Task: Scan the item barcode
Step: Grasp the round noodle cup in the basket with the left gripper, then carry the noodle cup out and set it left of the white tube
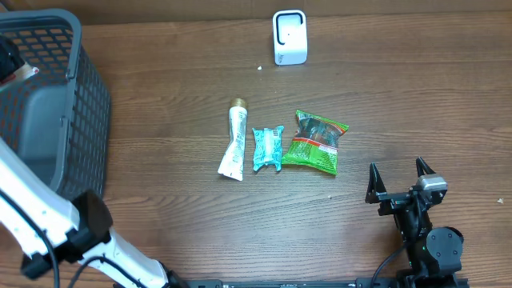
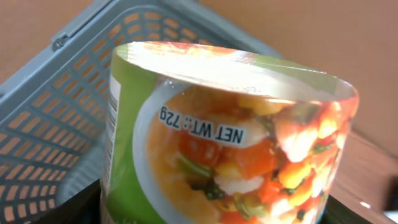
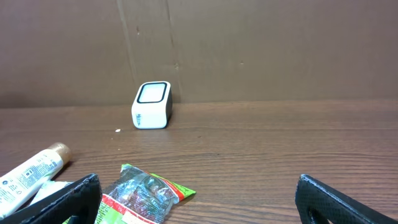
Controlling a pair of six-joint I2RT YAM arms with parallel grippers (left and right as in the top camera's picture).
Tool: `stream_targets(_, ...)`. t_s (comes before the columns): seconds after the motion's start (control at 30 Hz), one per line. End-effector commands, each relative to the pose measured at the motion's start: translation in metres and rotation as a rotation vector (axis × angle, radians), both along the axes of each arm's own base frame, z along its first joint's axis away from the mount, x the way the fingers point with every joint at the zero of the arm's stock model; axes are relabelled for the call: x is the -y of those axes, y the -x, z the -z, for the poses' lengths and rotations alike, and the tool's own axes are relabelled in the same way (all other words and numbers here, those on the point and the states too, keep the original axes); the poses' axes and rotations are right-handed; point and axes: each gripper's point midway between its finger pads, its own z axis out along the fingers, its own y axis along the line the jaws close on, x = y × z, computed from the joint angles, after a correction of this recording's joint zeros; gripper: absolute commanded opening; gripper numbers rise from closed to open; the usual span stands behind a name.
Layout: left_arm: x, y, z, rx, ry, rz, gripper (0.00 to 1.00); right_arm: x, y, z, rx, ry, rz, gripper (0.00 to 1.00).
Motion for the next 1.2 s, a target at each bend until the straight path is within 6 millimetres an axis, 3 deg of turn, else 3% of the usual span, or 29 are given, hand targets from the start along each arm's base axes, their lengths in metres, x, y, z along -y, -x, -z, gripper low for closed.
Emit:
stream_targets(0.0, 0.044, 0.010, -0.028, 0.085, 0.022, 0.115, 0.68, 0.002, 0.000, 0.001, 0.008, 0.003, 0.011, 1.00)
stream_targets(0.27, 0.105, 0.004, -0.042, 0.111, 0.000, 0.282, 0.69, 0.002, 0.000, 0.001, 0.008, 0.003, 0.011, 1.00)
stream_targets(0.4, 0.152, -0.012, -0.027, 0.058, 0.023, 0.424, 0.69, 0.002, 0.000, 0.001, 0.008, 0.003, 0.011, 1.00)
stream_targets(0.47, 0.171, -0.018, -0.010, -0.004, 0.018, 0.506, 0.70, 0.002, 0.000, 0.001, 0.008, 0.003, 0.011, 1.00)
stream_targets(0.5, 0.186, -0.024, 0.012, -0.080, 0.048, 0.552, 0.70, 0.002, 0.000, 0.001, 0.008, 0.003, 0.011, 1.00)
stream_targets(0.63, 0.206, -0.027, 0.065, -0.256, 0.118, 0.601, 0.71, 0.002, 0.000, 0.001, 0.008, 0.003, 0.011, 1.00)
stream_targets(0.87, 0.225, -0.020, 0.149, -0.525, 0.215, 0.633, 0.70, 0.002, 0.000, 0.001, 0.008, 0.003, 0.011, 1.00)
stream_targets(1.17, 0.241, -0.016, 0.233, -0.677, 0.260, 0.649, 0.70, 0.002, 0.000, 0.001, 0.008, 0.003, 0.011, 1.00)
